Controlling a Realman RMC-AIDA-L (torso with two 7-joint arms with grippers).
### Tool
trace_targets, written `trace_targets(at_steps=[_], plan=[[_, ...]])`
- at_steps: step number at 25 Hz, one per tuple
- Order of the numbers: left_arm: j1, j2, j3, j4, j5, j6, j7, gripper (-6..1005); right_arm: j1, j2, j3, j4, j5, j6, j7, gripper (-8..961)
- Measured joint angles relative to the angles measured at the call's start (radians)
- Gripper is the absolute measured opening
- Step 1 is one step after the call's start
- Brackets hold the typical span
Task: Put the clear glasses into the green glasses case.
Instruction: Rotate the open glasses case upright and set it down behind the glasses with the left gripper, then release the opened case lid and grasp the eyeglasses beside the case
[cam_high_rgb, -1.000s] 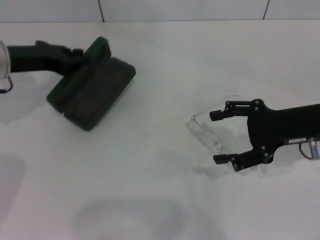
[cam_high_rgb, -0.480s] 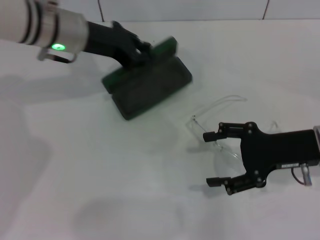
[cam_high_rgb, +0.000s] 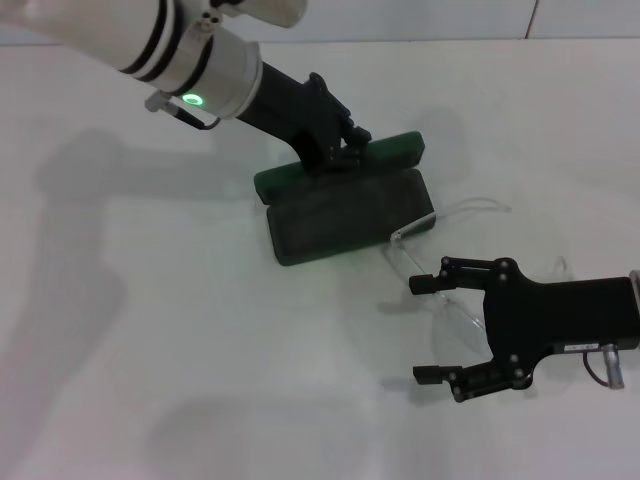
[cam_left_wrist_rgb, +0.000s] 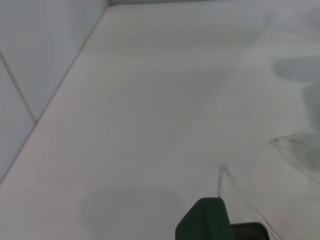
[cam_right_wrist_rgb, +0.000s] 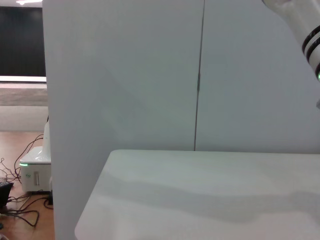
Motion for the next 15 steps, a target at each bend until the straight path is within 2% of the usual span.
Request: trace_targets(at_steps=[12, 15], plan=[[-0.008, -0.004, -0.002, 0.008, -0.006, -0.015, -0.009, 220, -0.002, 0.002, 0.002, 0.002, -0.001, 0.010, 0.006, 865], [-0.001, -0.003, -0.002, 0.004, -0.054, -0.004, -0.012, 345, -0.002, -0.001, 0.008, 0.002, 0.002, 0.015, 0.013, 865]])
